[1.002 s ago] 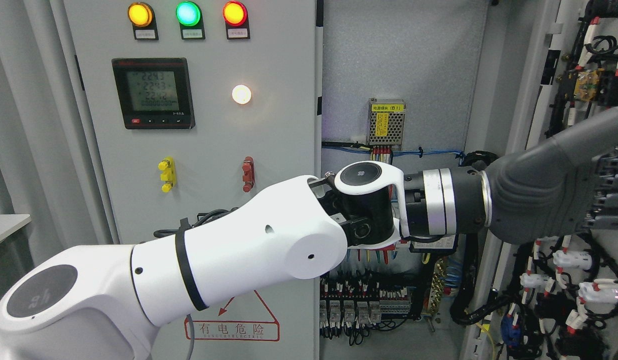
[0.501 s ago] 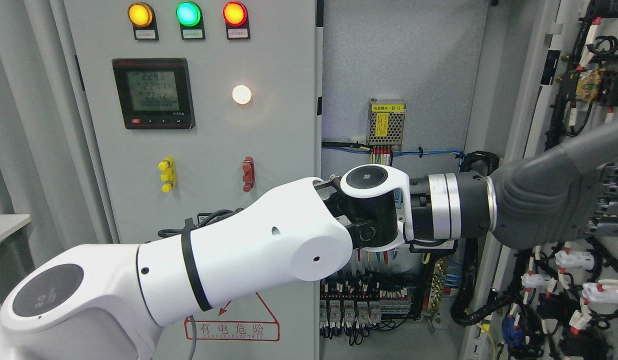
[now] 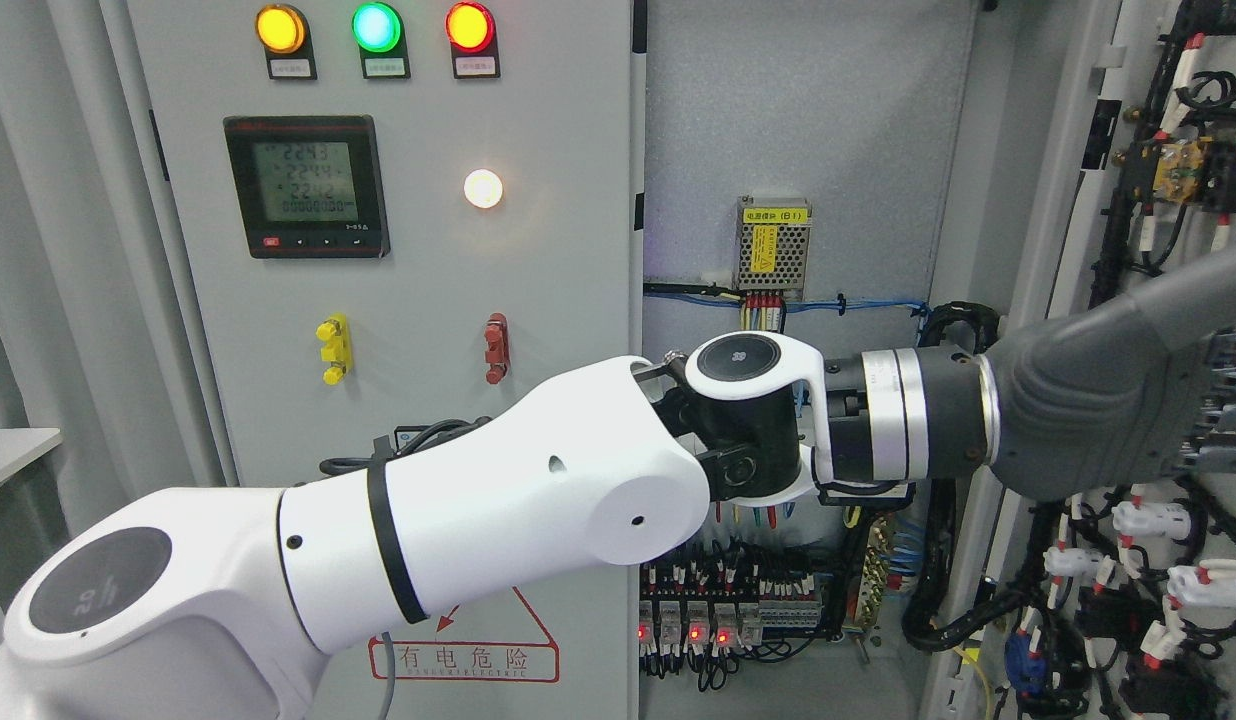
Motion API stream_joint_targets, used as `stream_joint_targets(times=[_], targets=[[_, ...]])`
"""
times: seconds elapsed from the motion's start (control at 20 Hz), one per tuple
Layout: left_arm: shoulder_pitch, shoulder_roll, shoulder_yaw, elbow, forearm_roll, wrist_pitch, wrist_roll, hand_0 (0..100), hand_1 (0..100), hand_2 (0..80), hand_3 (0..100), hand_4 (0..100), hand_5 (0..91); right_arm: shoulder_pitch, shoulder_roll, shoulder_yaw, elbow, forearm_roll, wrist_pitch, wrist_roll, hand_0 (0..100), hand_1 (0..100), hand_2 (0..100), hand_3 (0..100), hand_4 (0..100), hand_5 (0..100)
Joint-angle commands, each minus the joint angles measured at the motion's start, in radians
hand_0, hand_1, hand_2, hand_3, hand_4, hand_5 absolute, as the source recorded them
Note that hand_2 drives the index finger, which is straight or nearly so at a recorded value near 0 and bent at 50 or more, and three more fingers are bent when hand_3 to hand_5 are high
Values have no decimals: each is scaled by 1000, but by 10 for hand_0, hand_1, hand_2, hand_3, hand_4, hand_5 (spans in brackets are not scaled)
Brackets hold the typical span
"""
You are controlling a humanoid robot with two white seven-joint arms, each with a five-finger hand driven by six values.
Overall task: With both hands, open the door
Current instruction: 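Push the push-button door open with the left hand, swinging it away, then withdraw the left hand from the opened push-button door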
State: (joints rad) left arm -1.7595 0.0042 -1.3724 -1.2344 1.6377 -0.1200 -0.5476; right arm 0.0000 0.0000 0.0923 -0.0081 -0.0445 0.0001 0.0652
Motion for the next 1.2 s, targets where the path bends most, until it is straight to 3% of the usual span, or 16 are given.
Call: stream_joint_targets(times=[0.0, 0.2, 0.45, 0.6, 0.75, 1.0, 1.15], targets=[[6, 69, 22, -76, -3, -7, 1, 295, 0, 28, 28, 35, 0, 3, -9, -5, -90, 3, -2, 2, 218, 0, 0, 0, 0, 0], [15, 209, 45, -172, -10, -12, 20, 296, 0, 28, 28, 35, 0, 46, -14, -3, -208, 5, -3, 10, 218, 0, 0, 0, 0, 0], [115, 333, 104, -240, -136, -7, 43, 295, 0, 28, 28, 36, 0, 64, -14, -11, -268, 5, -2, 10, 218, 0, 0, 0, 0, 0], [245, 419, 202, -333, -278, -4, 46, 295, 0, 27, 28, 36, 0, 81, -14, -9, -297, 5, -2, 5, 218, 0, 0, 0, 0, 0], [377, 509, 205, -427, -488, -10, 70, 295, 0, 27, 28, 36, 0, 119, -17, -9, -375, 5, 3, 2, 218, 0, 0, 0, 0, 0], [593, 609, 207, -488, -616, -93, 136, 296, 0, 27, 28, 36, 0, 135, -17, -9, -423, 6, -2, -4, 218, 0, 0, 0, 0, 0], [815, 648, 297, -488, -740, -90, 144, 296, 0, 27, 28, 36, 0, 138, -17, -6, -424, 5, -17, -1, 218, 0, 0, 0, 0, 0]])
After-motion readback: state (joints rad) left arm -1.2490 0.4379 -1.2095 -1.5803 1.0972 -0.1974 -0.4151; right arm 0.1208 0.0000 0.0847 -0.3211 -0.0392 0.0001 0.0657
